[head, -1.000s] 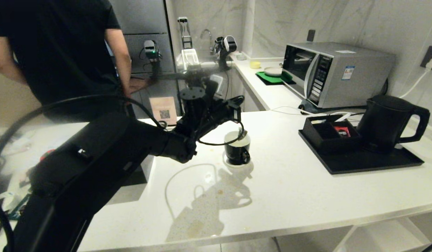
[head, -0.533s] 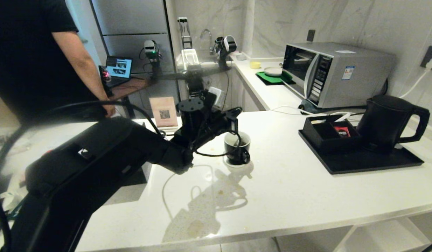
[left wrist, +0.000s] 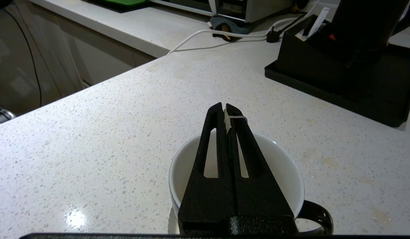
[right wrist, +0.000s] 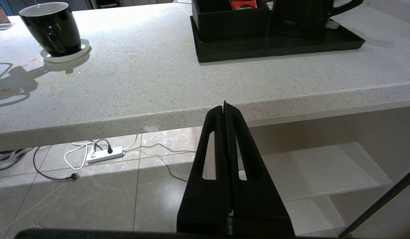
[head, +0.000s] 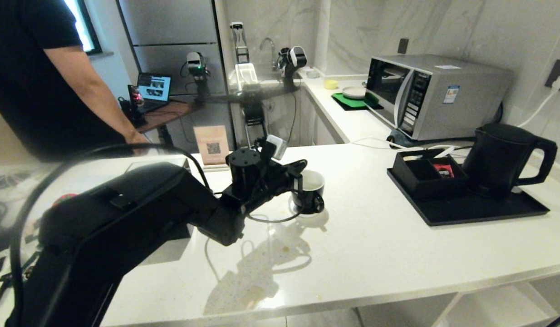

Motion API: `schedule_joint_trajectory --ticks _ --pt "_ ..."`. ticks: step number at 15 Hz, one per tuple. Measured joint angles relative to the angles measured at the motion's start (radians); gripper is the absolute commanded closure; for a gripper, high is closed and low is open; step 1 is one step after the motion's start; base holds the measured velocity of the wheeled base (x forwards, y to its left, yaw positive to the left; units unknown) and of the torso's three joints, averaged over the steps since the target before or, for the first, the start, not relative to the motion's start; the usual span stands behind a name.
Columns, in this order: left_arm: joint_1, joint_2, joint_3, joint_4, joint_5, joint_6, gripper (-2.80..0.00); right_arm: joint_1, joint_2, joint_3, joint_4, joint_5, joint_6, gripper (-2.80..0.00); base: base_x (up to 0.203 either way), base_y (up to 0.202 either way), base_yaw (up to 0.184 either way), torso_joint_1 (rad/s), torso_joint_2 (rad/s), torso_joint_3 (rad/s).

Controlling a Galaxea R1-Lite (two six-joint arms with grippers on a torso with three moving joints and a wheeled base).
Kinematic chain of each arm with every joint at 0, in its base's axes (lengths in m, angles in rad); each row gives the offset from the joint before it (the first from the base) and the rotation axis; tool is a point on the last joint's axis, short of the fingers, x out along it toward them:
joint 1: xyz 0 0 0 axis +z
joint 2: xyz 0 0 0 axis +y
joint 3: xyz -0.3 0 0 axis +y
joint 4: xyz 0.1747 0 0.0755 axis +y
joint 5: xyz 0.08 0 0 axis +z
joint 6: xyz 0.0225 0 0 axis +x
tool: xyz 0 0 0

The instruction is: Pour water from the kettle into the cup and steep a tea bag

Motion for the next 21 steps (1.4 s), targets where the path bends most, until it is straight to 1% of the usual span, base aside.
schedule_joint_trajectory --ticks 5,10,15,21 --pt "0.0 0.0 -0.001 -0.001 0.001 0.0 0.0 0.0 0.0 0.0 0.0 0.0 0.0 0.0 0.0 0.0 0.0 0.0 0.0 0.0" --pt "-0.001 -0.034 -0.008 0.001 -0.003 -0.001 0.0 0.0 0.0 0.0 0.0 0.0 0.0 0.0 0.0 0.0 0.0 0.0 0.0 0.0" --pt "-0.004 -0.079 -0.051 0.013 -0.003 -0.001 0.0 0.0 0.0 0.0 0.0 0.0 0.0 0.0 0.0 0.0 0.0 0.0 0.0 0.0" --pt "-0.004 -0.116 -0.061 0.013 -0.003 -0.001 0.0 0.0 0.0 0.0 0.0 0.0 0.0 0.0 0.0 0.0 0.0 0.0 0.0 0.0"
